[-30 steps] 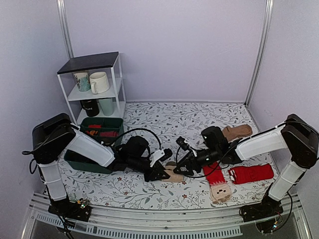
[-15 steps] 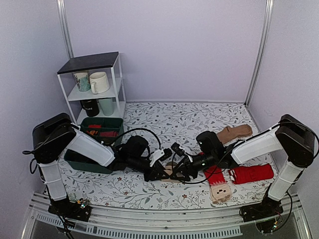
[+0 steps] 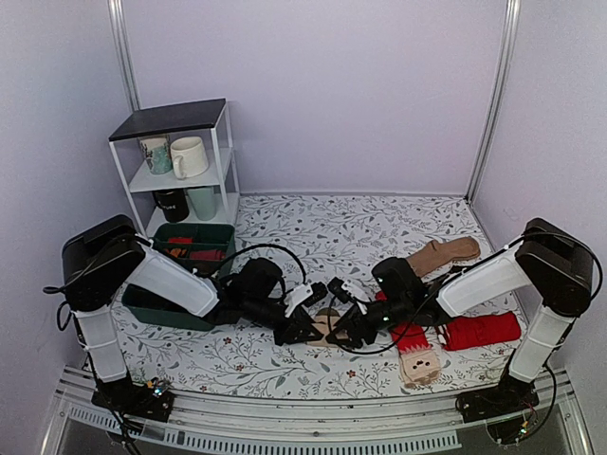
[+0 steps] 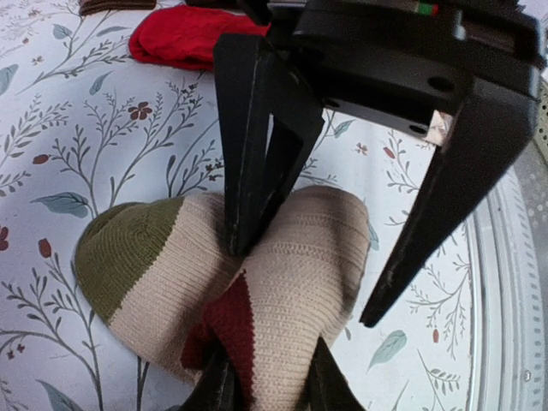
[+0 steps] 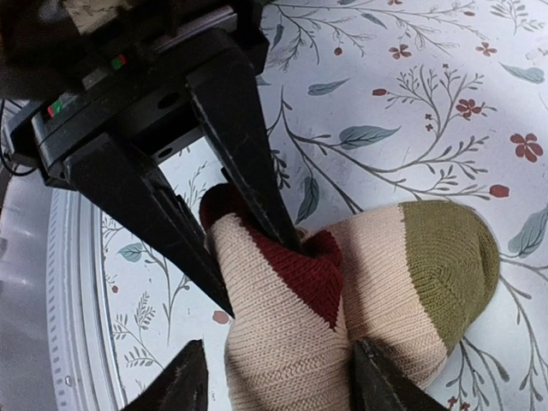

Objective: Roll the socks
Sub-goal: Roll a pair of socks at the center of the board.

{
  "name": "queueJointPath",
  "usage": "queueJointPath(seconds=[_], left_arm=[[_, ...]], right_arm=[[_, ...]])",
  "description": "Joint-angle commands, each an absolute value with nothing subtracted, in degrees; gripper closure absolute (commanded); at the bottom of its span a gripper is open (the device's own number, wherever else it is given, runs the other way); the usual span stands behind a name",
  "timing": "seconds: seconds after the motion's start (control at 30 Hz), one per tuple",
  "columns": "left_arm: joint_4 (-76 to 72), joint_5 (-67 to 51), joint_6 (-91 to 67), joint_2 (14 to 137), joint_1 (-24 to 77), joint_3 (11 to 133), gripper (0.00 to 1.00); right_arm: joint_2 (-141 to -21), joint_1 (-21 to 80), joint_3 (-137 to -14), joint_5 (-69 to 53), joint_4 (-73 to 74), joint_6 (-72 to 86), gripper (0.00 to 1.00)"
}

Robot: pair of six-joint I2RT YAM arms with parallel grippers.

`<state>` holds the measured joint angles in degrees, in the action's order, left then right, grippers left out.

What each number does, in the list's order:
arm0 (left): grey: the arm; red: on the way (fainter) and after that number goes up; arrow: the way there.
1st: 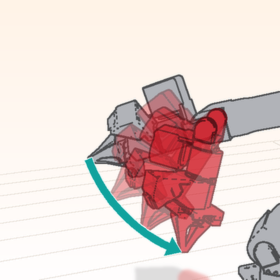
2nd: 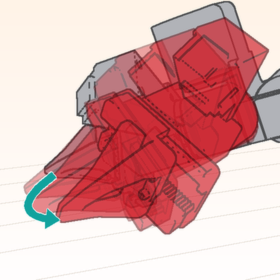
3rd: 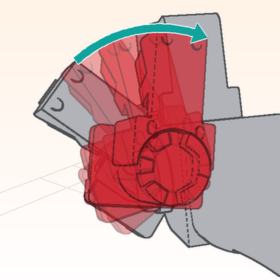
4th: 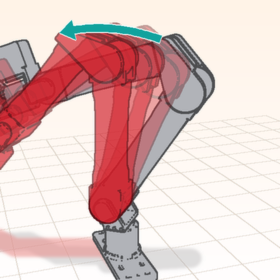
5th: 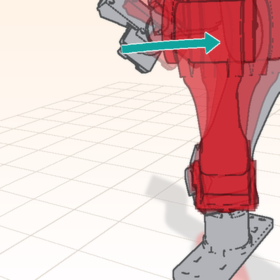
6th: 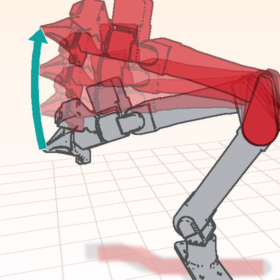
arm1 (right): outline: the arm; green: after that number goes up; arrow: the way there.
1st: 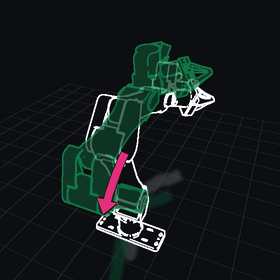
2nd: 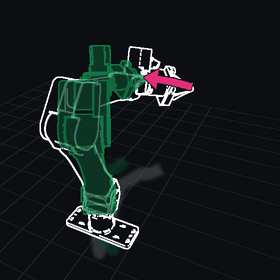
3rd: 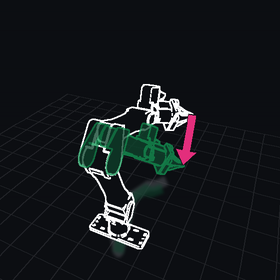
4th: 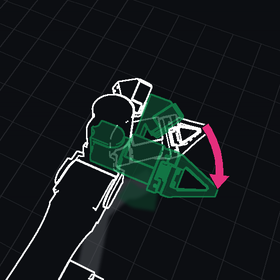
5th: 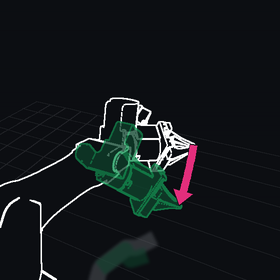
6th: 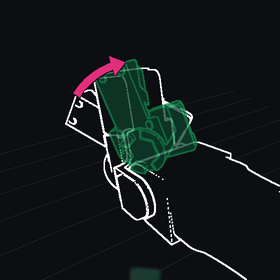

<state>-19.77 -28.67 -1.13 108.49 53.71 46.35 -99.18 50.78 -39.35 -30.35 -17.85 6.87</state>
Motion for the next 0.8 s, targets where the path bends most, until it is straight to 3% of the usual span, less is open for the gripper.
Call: queueJointPath(seconds=[0.0, 0.13, 0.17, 0.23, 0.37, 0.4, 0.43, 0.47, 0.77], left_arm=[[-3.8, -25.2, -1.2, 114.1, 53.7, 43.1, 1.00], [-4.0, -24.5, -1.1, 113.8, 53.7, 43.5, 1.00], [-4.2, -24.1, -1.0, 113.7, 53.7, 43.6, 0.95], [-5.0, -23.1, -0.9, 113.3, 53.7, 43.6, 0.83], [-6.9, -20.3, 0.2, 108.7, 53.7, 44.2, 0.81], [-8.1, -19.5, 0.6, 107.1, 53.7, 44.1, 0.66], [-9.1, -19.2, 1.2, 105.8, 53.7, 44.0, 0.17], [-10.5, -19.3, 1.9, 104.3, 53.8, 43.7, 0.02], [-29.7, -18.3, 6.7, 91.4, 55.1, 32.6, 0.00]], right_arm=[[-101.6, 51.4, -39.2, -32.0, -19.1, 8.3, 0.54], [-102.3, 51.5, -38.7, -31.2, -18.7, 9.7, 0.79], [-102.6, 51.5, -38.9, -31.3, -18.5, 10.3, 0.83], [-103.4, 51.5, -39.0, -31.6, -18.2, 11.1, 0.86], [-105.9, 50.8, -38.9, -32.2, -17.2, 13.8, 0.87], [-106.9, 50.6, -38.8, -32.5, -16.8, 14.6, 0.87], [-107.5, 50.4, -38.8, -32.8, -16.5, 15.2, 0.87], [-107.9, 50.3, -38.6, -33.0, -16.3, 15.6, 0.87], [-110.7, 47.1, -39.8, -36.8, -10.5, 18.2, 0.87]])
